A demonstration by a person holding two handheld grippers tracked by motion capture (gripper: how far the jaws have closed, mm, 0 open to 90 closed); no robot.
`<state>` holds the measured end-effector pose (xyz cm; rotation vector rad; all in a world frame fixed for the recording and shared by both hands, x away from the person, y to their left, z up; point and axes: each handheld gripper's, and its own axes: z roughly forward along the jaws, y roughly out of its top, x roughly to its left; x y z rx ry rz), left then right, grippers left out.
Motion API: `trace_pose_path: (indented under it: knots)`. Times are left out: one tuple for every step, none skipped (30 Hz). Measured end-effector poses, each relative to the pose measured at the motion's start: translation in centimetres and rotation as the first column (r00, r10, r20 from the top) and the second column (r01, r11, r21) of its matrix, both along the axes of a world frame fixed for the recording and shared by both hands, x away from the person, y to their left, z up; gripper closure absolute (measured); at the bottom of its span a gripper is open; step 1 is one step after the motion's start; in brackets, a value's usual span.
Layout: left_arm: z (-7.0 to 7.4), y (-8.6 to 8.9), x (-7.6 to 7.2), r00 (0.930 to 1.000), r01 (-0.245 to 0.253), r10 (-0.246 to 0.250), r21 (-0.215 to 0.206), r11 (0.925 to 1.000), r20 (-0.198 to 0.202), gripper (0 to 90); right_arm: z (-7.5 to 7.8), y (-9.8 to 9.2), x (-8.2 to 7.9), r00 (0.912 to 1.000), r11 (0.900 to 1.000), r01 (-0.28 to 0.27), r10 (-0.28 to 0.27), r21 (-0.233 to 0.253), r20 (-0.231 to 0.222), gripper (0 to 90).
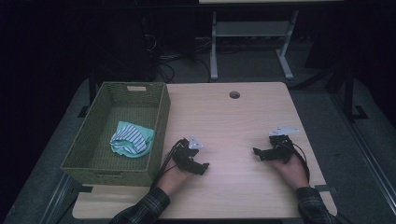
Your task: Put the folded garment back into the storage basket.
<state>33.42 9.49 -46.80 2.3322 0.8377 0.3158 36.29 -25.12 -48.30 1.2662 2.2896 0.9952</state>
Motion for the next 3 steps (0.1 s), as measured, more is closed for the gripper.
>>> trace_pose_path:
  knots:
    - [0.00, 0.04, 0.00, 1.0000, 0.003, -0.003, 0.002, 1.0000, 0.001, 16.3, 0.00, 0.00, 0.00, 1.0000, 1.000, 0.000, 0.000, 0.001, 0.000, 9.9]
    - [-0.02, 0.06, -0.01, 1.0000, 0.004, -0.004, 0.000, 1.0000, 0.001, 16.1, 0.00, 0.00, 0.00, 1.0000, 1.000, 0.000, 0.000, 0.000, 0.000, 9.9]
    - [-0.05, 0.09, -0.01, 1.0000, 0.004, -0.004, -0.003, 1.0000, 0.002, 15.9, 0.00, 0.00, 0.00, 1.0000, 1.000, 0.000, 0.000, 0.000, 0.000, 9.9]
